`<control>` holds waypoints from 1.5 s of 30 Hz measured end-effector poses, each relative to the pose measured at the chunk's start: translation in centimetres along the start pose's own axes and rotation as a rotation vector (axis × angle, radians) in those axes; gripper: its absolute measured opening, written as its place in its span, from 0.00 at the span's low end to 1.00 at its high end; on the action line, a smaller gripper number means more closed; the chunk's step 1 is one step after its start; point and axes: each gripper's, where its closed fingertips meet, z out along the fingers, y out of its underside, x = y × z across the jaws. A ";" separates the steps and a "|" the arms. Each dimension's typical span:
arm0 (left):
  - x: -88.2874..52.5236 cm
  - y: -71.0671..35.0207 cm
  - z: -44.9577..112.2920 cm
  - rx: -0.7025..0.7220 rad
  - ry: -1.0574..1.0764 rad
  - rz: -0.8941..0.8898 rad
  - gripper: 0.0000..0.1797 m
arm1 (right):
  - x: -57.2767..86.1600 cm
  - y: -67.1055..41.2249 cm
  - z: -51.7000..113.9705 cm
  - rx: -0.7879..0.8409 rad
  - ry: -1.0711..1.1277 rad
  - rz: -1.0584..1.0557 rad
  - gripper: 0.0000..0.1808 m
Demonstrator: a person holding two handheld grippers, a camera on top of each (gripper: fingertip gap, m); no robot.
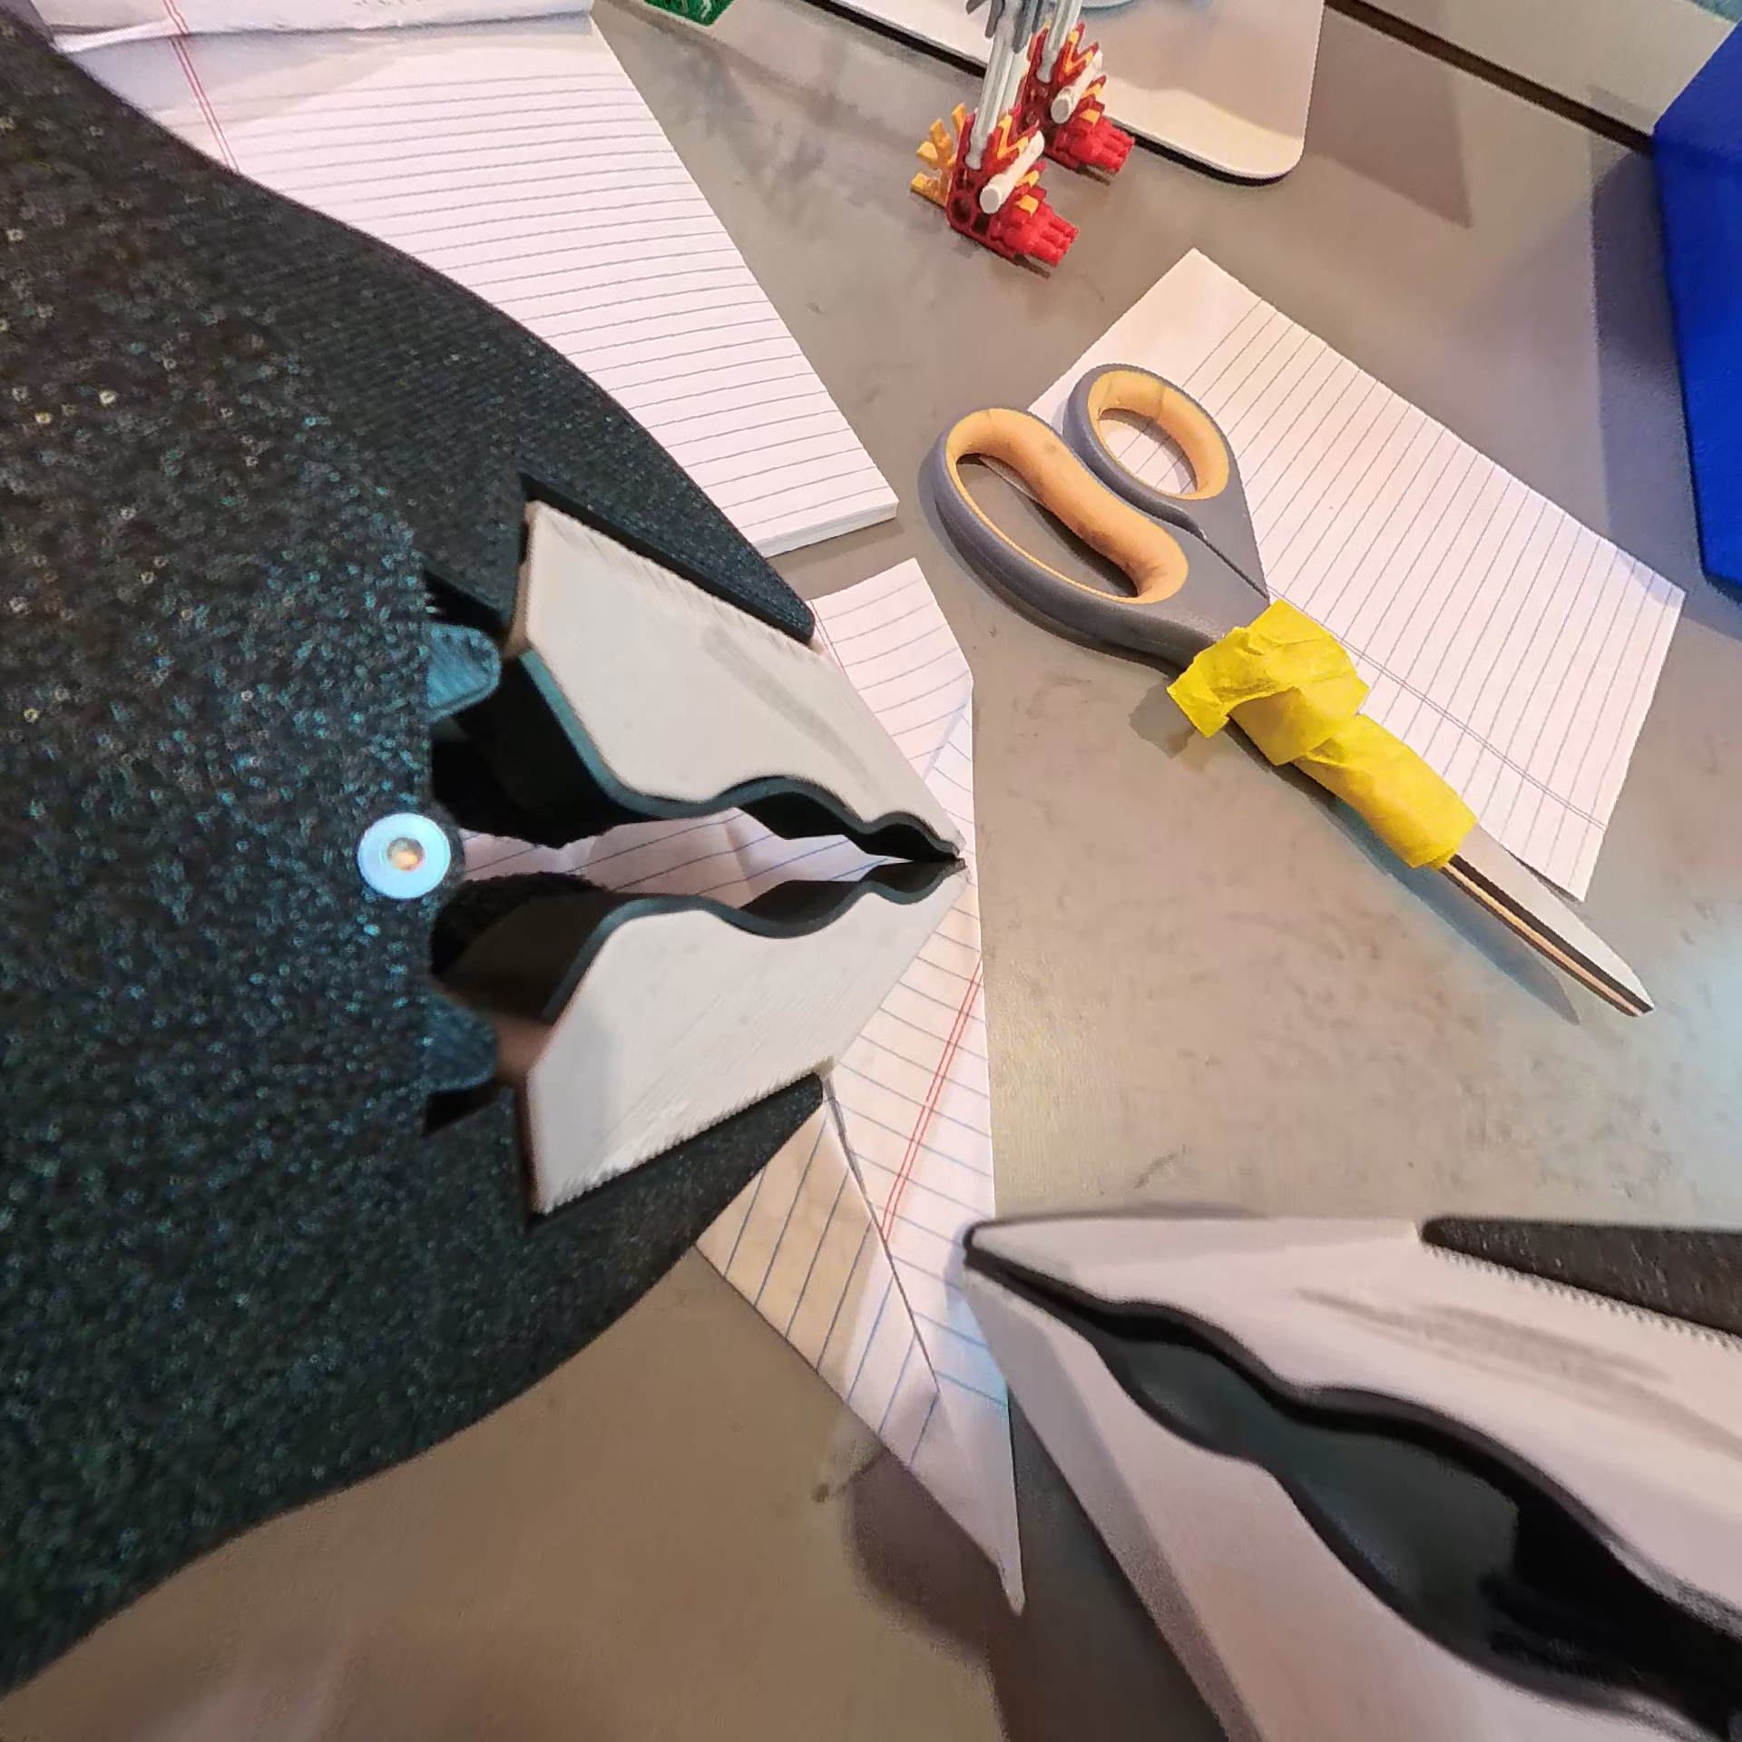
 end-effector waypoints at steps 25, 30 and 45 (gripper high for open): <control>0.0 -0.1 0.0 -0.008 0.059 -0.046 0.00 | -2.6 0.5 -2.3 0.087 -0.085 0.122 0.00; -0.6 0.1 -0.1 -0.034 0.087 -0.105 0.03 | -2.3 0.9 -0.7 0.004 -0.043 0.069 0.00; 4.5 -1.0 -5.3 -0.040 0.192 -0.127 0.02 | -2.2 0.8 -0.6 0.000 -0.105 0.148 0.00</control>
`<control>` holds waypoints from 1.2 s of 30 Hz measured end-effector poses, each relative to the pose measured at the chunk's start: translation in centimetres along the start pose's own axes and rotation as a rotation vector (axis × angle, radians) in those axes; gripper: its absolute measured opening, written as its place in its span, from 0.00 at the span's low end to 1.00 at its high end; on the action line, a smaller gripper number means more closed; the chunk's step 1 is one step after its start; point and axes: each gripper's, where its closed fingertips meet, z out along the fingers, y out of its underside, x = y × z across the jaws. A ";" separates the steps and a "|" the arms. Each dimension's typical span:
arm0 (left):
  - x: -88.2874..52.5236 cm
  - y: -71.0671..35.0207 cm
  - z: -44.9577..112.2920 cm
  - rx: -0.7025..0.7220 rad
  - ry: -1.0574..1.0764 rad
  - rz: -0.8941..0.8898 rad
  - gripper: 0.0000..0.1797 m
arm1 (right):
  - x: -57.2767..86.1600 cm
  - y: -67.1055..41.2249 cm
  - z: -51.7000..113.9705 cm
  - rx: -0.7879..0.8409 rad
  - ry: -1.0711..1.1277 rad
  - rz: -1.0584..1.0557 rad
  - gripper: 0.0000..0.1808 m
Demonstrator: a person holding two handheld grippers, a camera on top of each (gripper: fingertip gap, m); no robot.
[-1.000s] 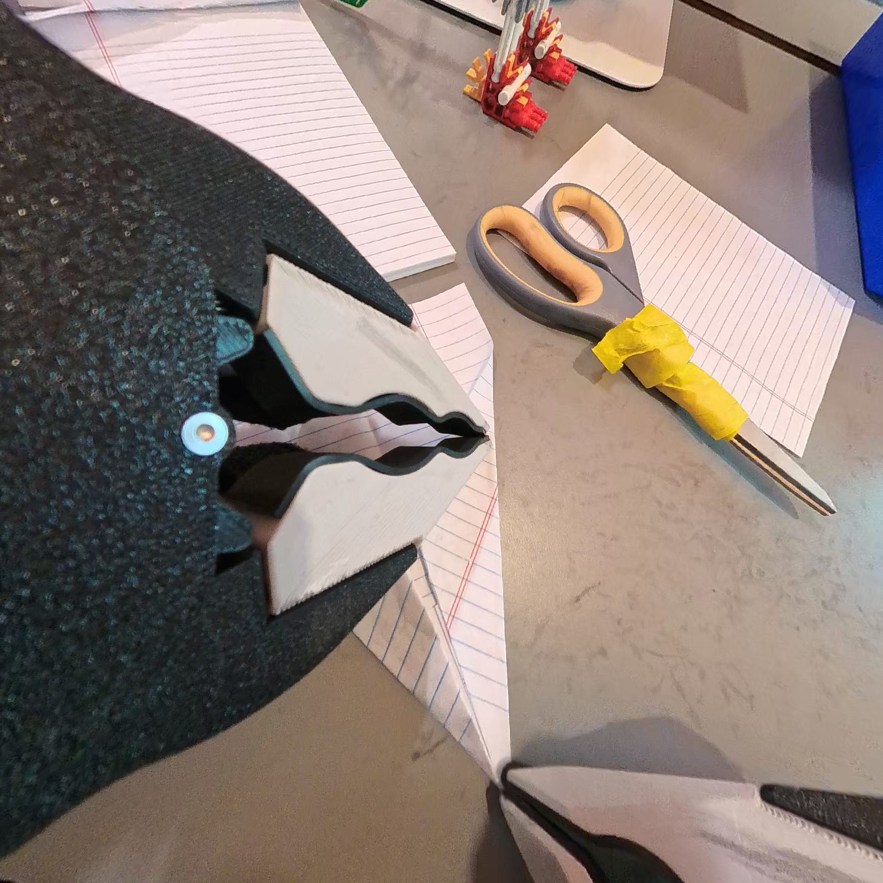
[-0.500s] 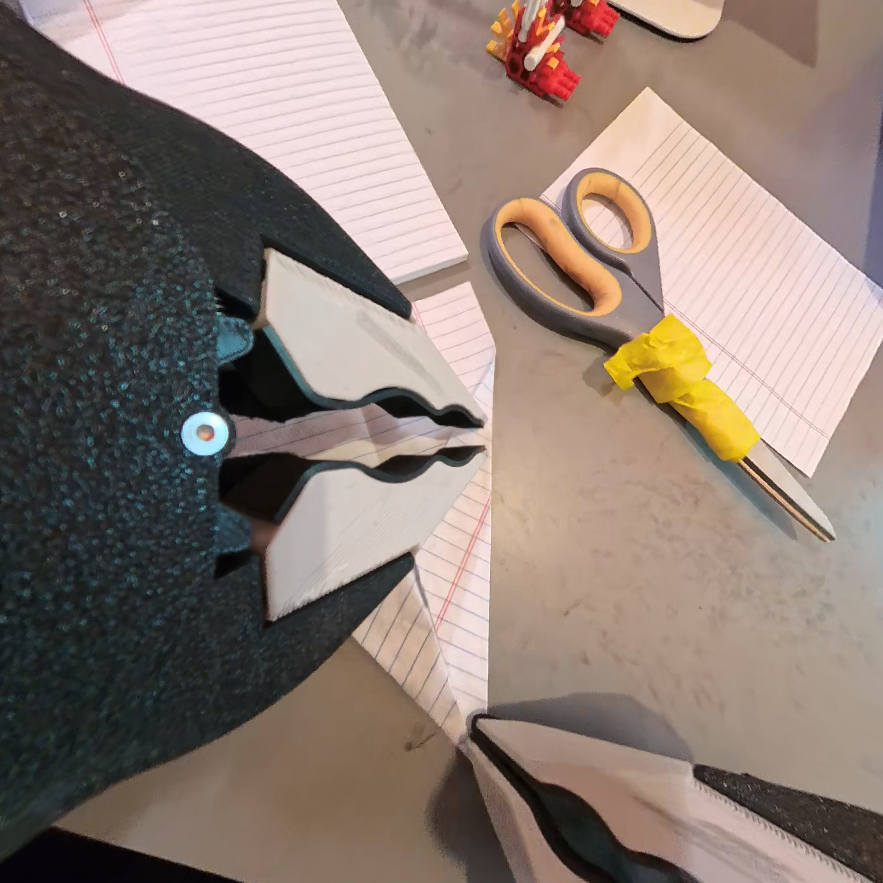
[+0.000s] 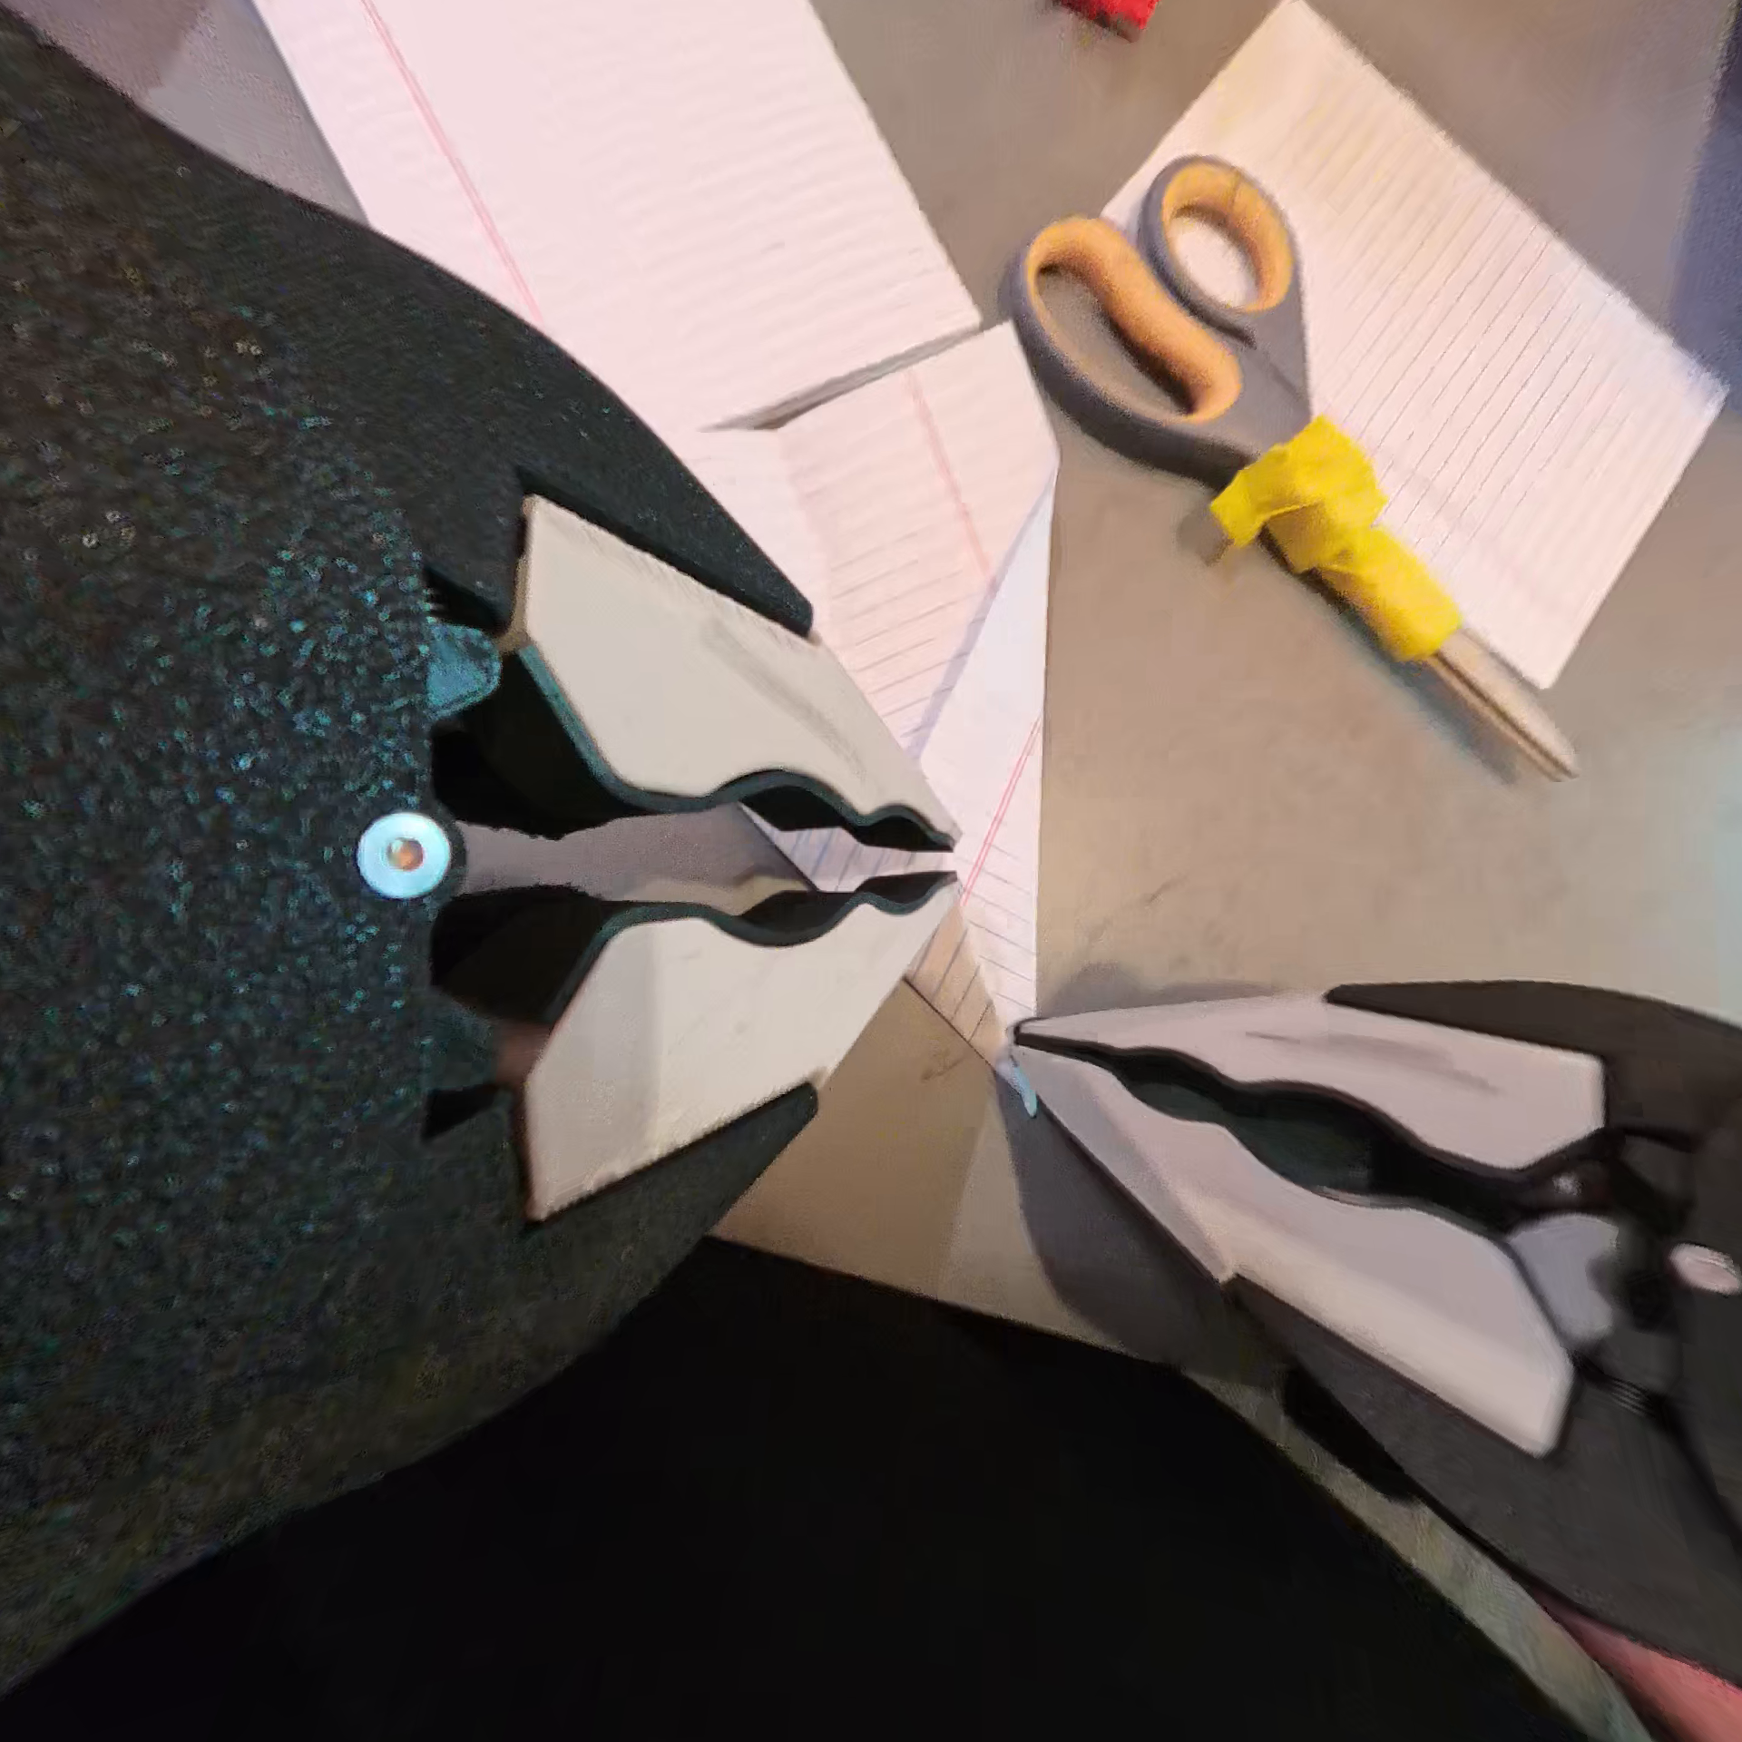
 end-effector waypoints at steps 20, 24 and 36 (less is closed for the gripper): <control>-0.2 1.7 2.3 0.004 -0.101 -0.049 0.00 | 3.4 -2.8 0.9 0.047 0.007 0.187 0.06; -0.2 1.8 2.2 0.011 -0.095 -0.050 0.00 | 3.3 -3.2 0.7 0.074 -0.029 0.193 0.04; -0.2 1.8 2.2 0.029 -0.122 0.004 0.00 | 0.9 -3.8 1.0 0.079 -0.171 0.182 0.00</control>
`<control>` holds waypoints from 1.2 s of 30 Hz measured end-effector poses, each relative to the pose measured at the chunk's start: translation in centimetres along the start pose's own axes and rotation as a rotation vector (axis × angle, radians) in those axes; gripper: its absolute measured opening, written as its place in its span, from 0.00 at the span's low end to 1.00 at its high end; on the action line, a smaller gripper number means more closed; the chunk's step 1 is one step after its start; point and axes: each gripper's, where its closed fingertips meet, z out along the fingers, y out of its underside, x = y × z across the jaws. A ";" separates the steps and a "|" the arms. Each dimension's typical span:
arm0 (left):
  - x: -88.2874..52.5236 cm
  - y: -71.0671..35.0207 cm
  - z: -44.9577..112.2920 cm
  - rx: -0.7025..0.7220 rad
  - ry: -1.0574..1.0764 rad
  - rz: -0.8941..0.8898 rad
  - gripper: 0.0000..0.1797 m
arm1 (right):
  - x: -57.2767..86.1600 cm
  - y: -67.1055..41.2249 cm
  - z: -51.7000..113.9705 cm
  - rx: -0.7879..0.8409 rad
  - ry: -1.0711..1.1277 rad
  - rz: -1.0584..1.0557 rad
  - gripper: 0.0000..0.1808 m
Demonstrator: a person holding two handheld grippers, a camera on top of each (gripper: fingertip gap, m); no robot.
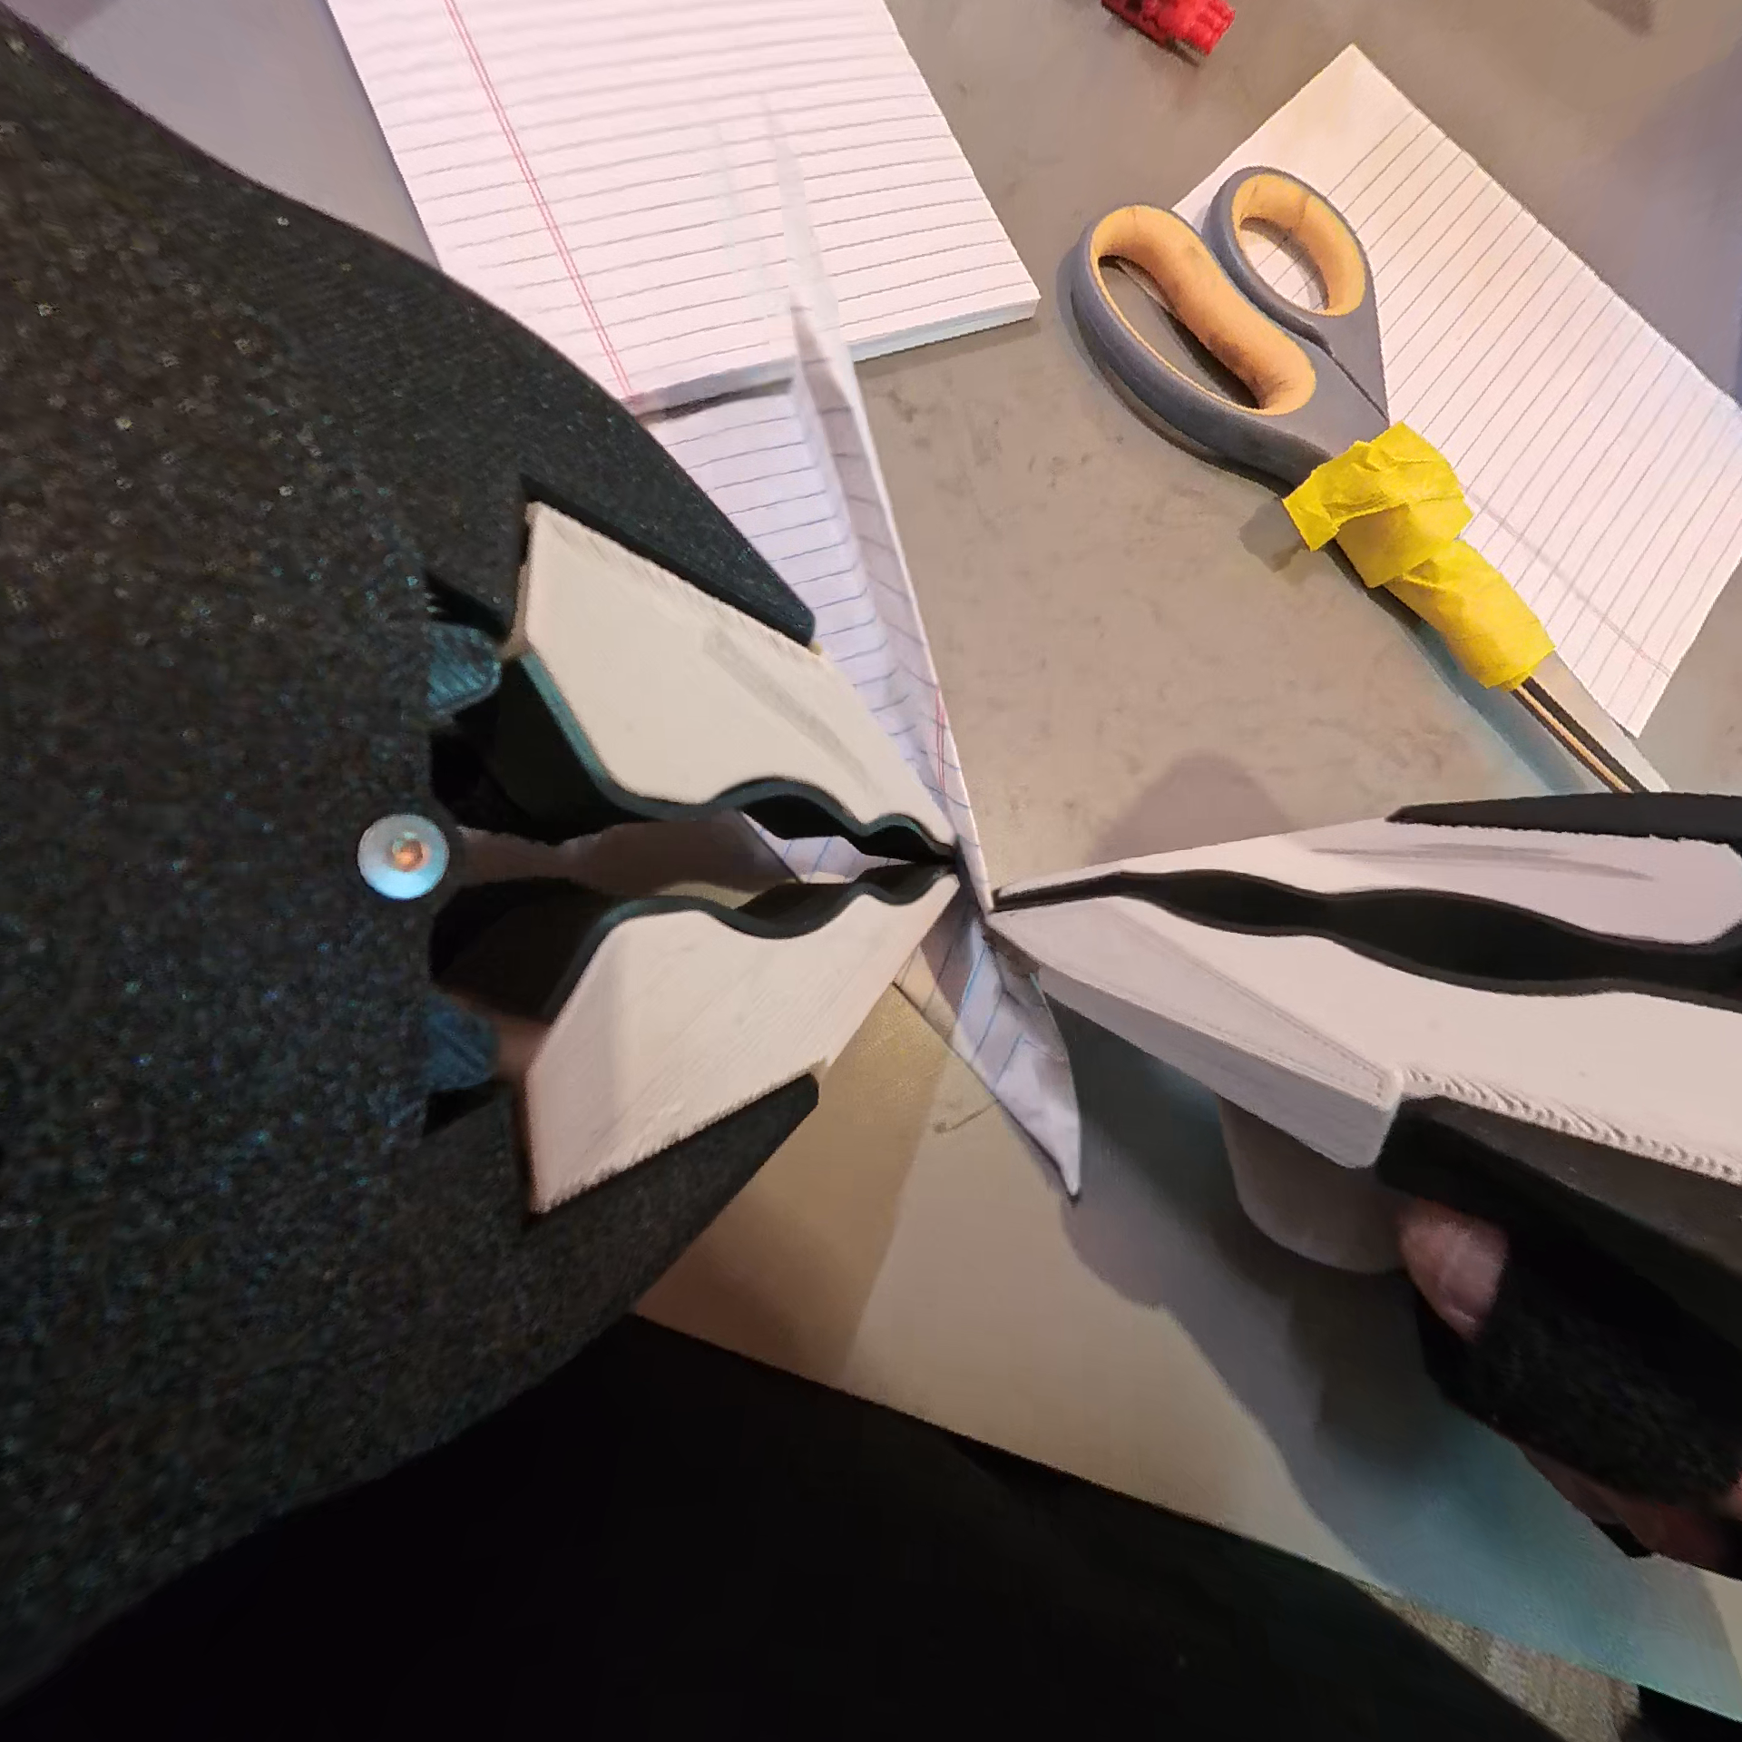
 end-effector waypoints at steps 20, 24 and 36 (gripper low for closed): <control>-3.8 2.6 -2.6 -0.049 -0.289 0.024 0.18 | -0.8 1.0 1.1 -0.071 0.005 -0.080 0.01; -4.6 3.2 -3.1 -0.050 -0.329 -0.048 0.23 | -0.8 1.1 1.2 -0.083 0.012 -0.092 0.01; -6.9 5.6 -4.9 -0.063 -0.357 -0.232 0.38 | -0.7 1.4 1.6 -0.121 0.022 -0.129 0.00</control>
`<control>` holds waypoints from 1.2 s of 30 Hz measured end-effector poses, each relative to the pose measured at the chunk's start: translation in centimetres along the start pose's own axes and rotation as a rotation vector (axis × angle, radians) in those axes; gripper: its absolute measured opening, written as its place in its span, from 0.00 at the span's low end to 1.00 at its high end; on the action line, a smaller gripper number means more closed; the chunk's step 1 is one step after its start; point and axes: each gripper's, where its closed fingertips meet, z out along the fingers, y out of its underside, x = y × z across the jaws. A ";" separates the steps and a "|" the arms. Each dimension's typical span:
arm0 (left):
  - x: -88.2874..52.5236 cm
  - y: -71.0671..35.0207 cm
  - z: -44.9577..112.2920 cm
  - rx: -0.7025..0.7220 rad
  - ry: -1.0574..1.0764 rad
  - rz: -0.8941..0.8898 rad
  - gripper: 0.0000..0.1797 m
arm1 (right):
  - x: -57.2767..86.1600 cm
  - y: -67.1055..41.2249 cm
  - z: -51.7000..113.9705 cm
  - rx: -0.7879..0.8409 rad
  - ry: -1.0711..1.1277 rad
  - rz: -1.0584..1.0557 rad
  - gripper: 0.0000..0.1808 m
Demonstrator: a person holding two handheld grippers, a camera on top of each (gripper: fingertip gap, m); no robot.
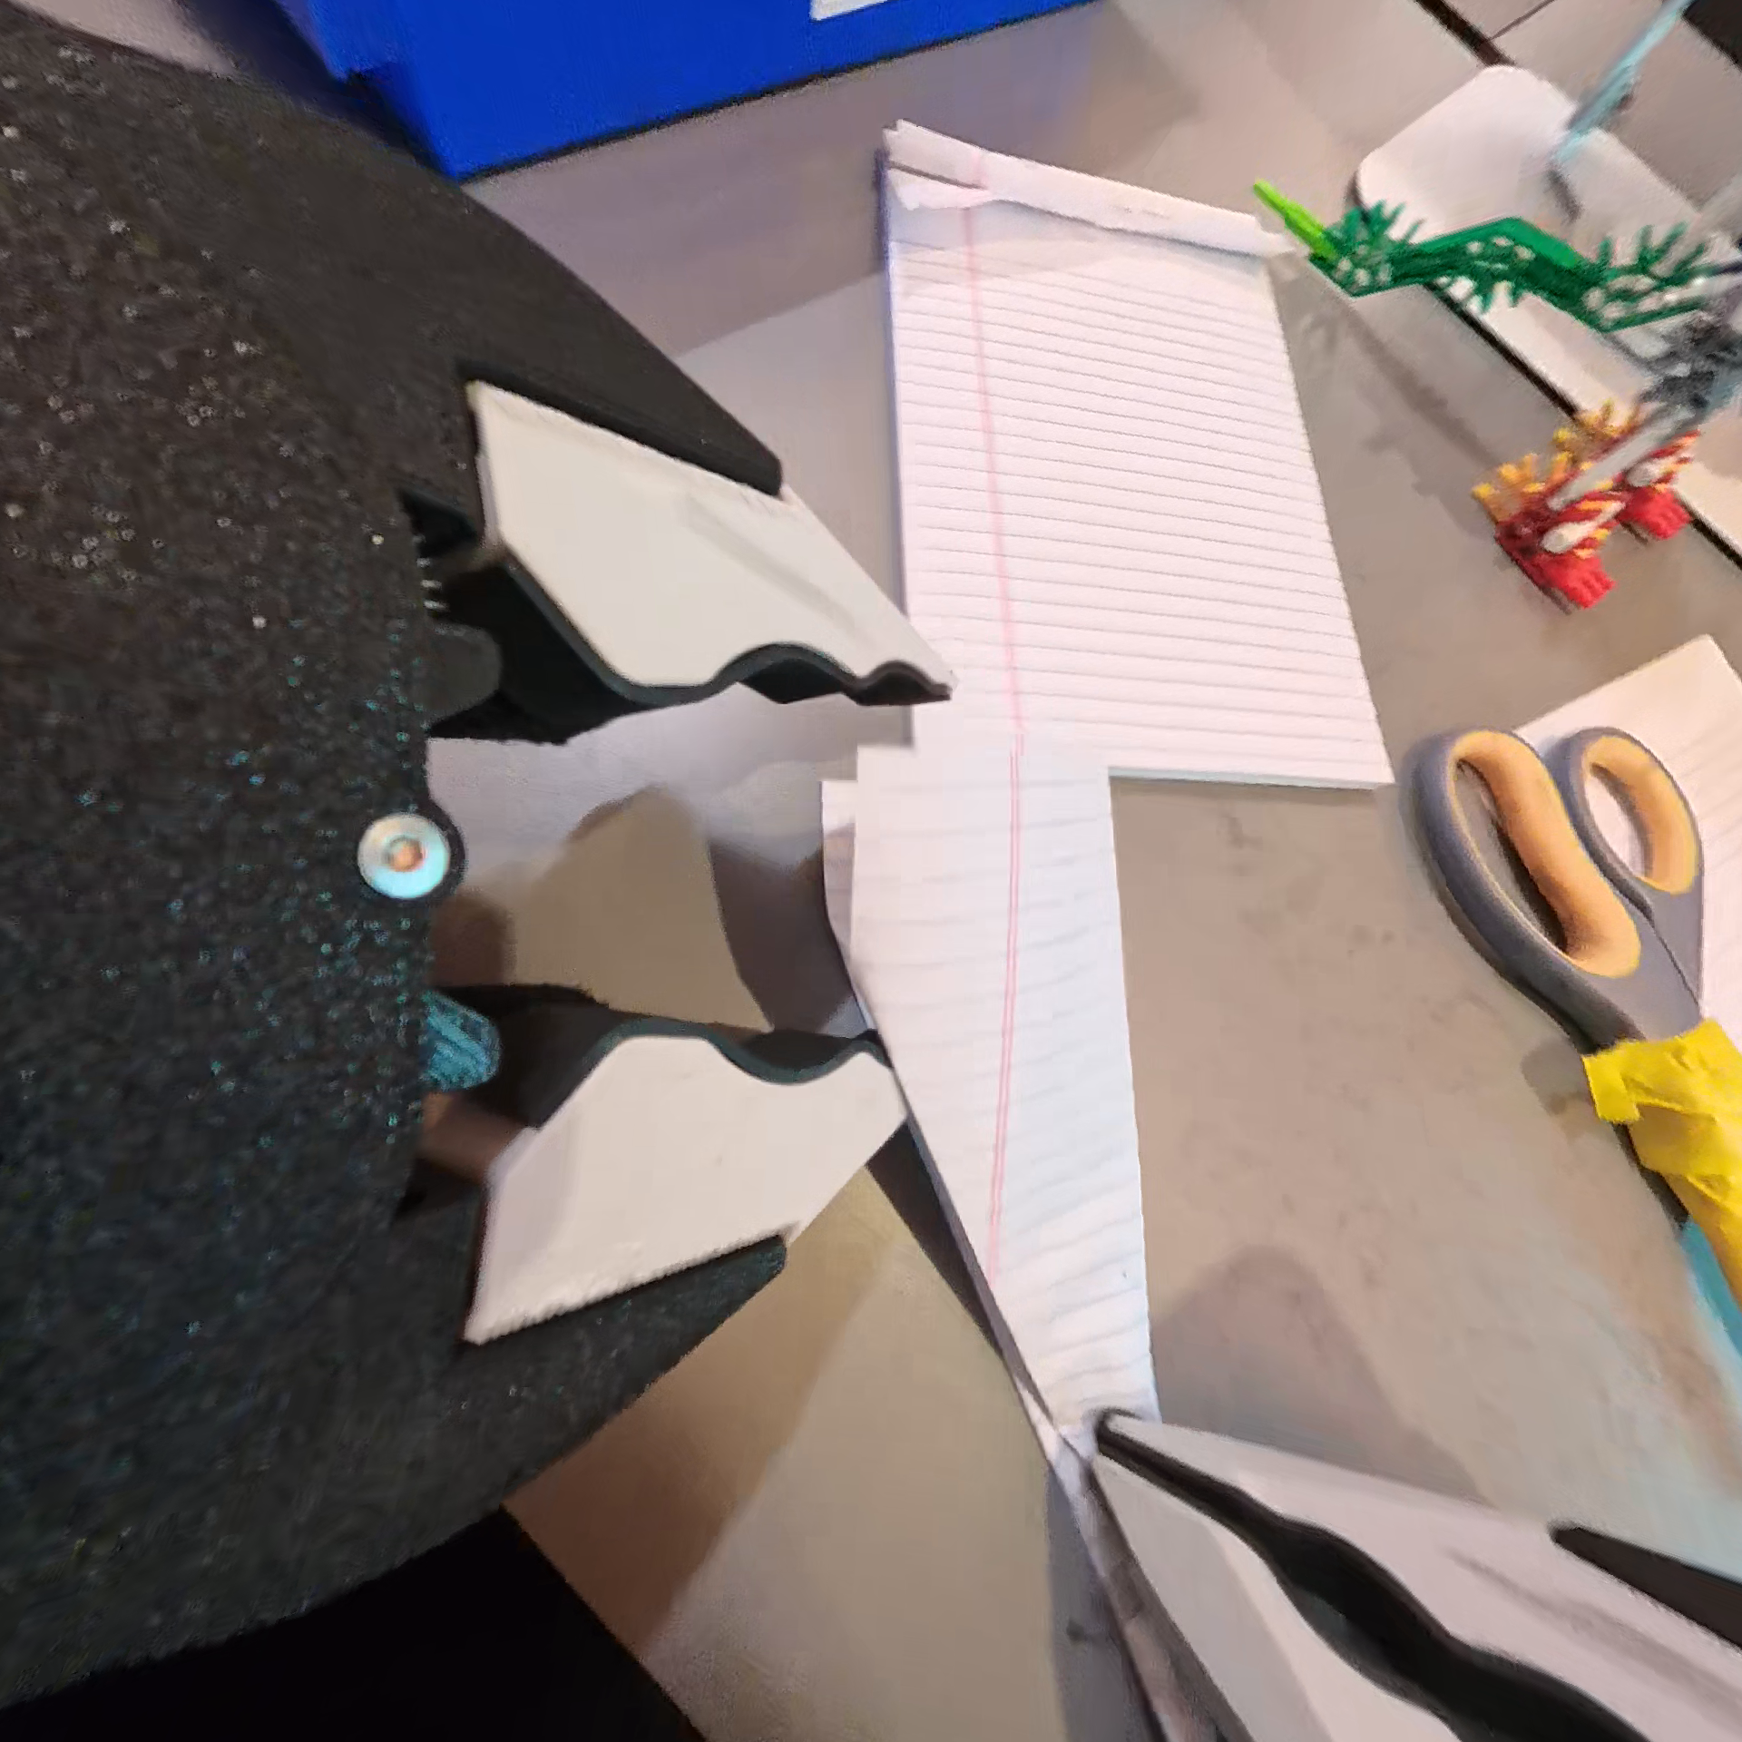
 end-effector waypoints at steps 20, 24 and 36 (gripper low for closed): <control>3.3 0.1 -4.6 0.080 0.500 -0.390 0.36 | 0.0 0.0 0.0 0.002 0.011 -0.005 0.00; 3.2 -0.6 -3.5 0.088 0.490 -0.435 0.23 | 0.0 0.0 0.0 0.006 0.016 -0.006 0.00; 3.0 -0.7 -0.5 -0.010 0.467 -0.381 0.00 | -0.1 0.2 -0.6 0.035 0.043 -0.019 0.00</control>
